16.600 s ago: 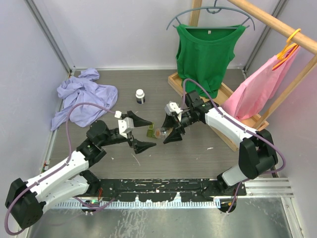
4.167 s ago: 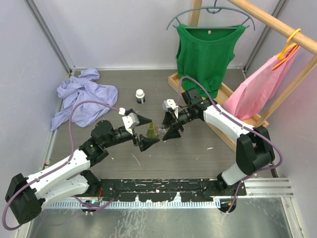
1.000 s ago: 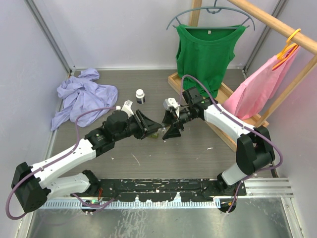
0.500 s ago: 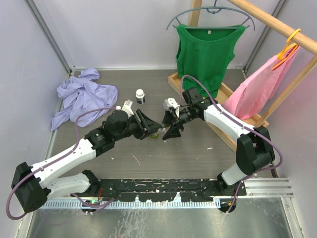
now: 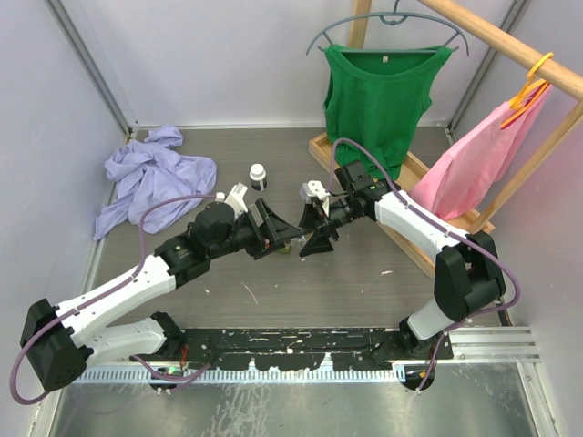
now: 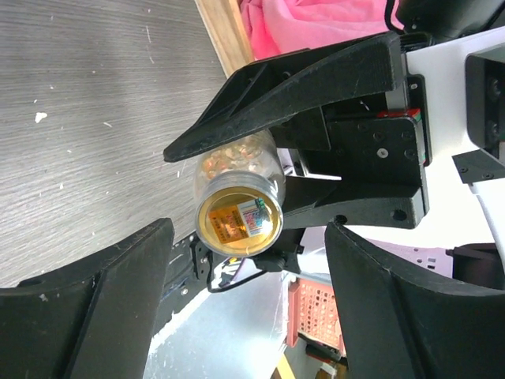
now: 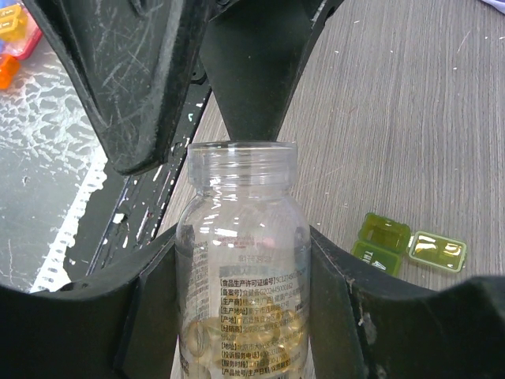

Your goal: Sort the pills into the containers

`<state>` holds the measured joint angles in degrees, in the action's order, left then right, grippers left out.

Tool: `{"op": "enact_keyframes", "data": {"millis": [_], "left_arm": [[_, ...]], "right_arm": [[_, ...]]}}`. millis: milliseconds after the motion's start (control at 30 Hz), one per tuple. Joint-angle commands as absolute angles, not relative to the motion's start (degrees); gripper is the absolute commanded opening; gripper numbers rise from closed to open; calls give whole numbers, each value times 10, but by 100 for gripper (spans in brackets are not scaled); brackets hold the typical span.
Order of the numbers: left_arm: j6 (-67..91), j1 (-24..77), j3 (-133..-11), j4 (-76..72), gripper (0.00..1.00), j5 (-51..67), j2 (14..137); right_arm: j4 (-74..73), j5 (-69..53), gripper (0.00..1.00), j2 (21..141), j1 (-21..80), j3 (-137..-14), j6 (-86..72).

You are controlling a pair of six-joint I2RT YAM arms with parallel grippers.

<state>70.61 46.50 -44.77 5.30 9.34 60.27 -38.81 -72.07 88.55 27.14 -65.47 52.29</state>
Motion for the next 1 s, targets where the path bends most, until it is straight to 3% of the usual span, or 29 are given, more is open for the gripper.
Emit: {"op": "enact_keyframes", "data": {"millis": [0, 100, 233, 433, 600, 800, 967], "left_arm": [[656, 466, -455, 66, 81, 110, 574], [592, 466, -437, 55, 86, 121, 550], [423, 466, -399, -11, 99, 183, 503], [157, 466, -350, -82, 98, 185, 467], [-25, 465, -261, -319, 98, 191, 467], [-22, 401, -291, -371, 99, 322, 530], [-7, 396, -309, -389, 89, 360, 578]], "right_arm": [[-385, -728, 1, 878, 268, -668, 526], [-385, -729, 1, 879, 268, -667, 526], [-385, -729, 1, 878, 268, -668, 526], [-385, -730, 1, 876, 267, -667, 526], [-385, -730, 1, 874, 267, -667, 526], [-386, -731, 1, 874, 267, -667, 527], [-386, -731, 1, 873, 267, -667, 527]]}}
